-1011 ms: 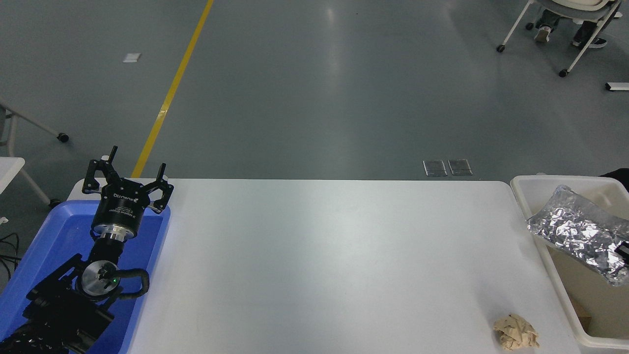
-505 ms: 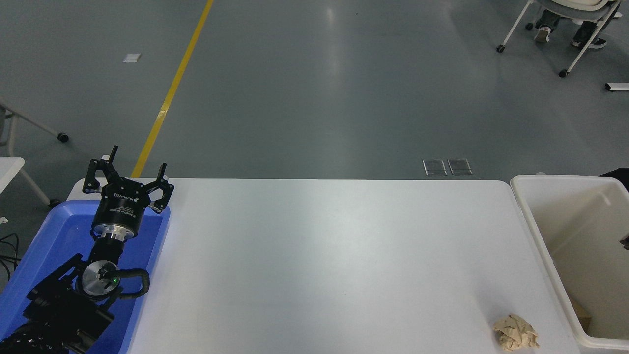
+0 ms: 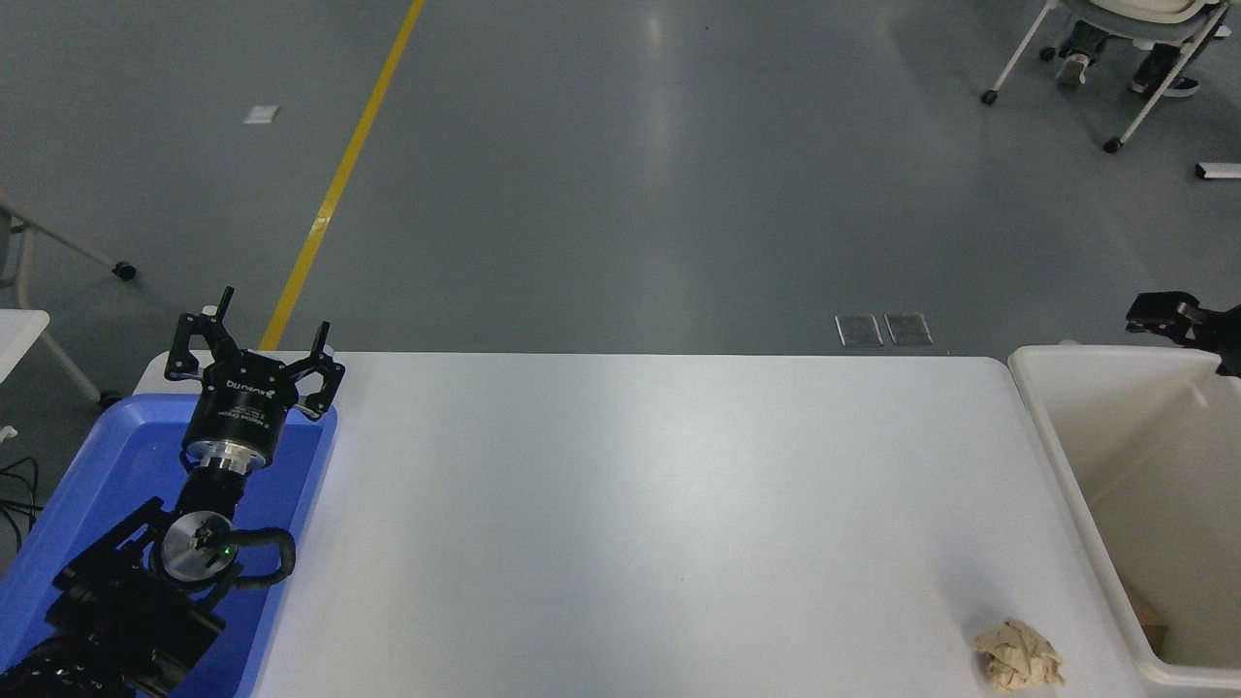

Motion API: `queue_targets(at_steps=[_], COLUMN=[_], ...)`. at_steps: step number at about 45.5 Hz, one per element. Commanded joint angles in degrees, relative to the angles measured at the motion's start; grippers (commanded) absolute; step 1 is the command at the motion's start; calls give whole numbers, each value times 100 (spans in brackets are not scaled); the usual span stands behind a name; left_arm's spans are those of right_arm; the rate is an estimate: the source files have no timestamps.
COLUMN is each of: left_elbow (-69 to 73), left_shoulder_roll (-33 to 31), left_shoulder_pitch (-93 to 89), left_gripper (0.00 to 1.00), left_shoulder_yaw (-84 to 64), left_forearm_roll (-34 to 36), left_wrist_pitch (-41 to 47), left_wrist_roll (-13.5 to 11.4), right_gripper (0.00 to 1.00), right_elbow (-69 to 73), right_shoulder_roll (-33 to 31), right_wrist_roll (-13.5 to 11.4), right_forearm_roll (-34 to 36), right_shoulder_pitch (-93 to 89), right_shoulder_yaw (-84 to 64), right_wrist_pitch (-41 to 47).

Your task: Pick up foil plate and place in dustbin

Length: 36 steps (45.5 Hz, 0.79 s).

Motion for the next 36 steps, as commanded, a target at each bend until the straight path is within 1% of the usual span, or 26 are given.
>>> queue_targets(at_steps=[1, 5, 11, 14, 18, 26, 31, 36], left_elbow=[6, 6, 6, 6, 6, 6, 6, 6], left_shoulder_roll=[8, 8, 8, 8, 8, 8, 8, 8], left_shoulder_pitch=[6, 15, 15, 15, 15, 15, 15, 15], left_gripper=[100, 100, 100, 100, 100, 100, 100, 100], left_shoulder_yaw=[1, -8, -8, -8, -8, -8, -8, -8], left_forearm_roll=[-1, -1, -10, -1, -1, -10, -10, -10], left_wrist_pitch=[7, 16, 16, 16, 16, 24, 24, 24], left_wrist_roll=[-3, -3, -12, -12, -12, -12, -12, -12], right_gripper=[100, 100, 100, 100, 100, 100, 100, 100], right_elbow=[1540, 1839, 2060, 2051, 1981, 2016, 2103, 2244], right_shoulder_roll=[906, 1468, 2365, 2682, 2919, 2832, 2516, 2331], right_wrist_roll=[-7, -7, -7, -7, -7, -16, -60, -104], right_forearm_roll=[275, 627, 1181, 1383, 1428, 1541, 1577, 1577], right_shoulder_pitch=[1900, 2234, 2516, 2533, 2586, 2972, 3192, 3342], right_shoulder_yaw=[-643, -643, -626, -617, -564, -661, -652, -661], right_wrist_pitch=[1515, 1815, 1939, 1939, 1939, 1939, 1939, 1939])
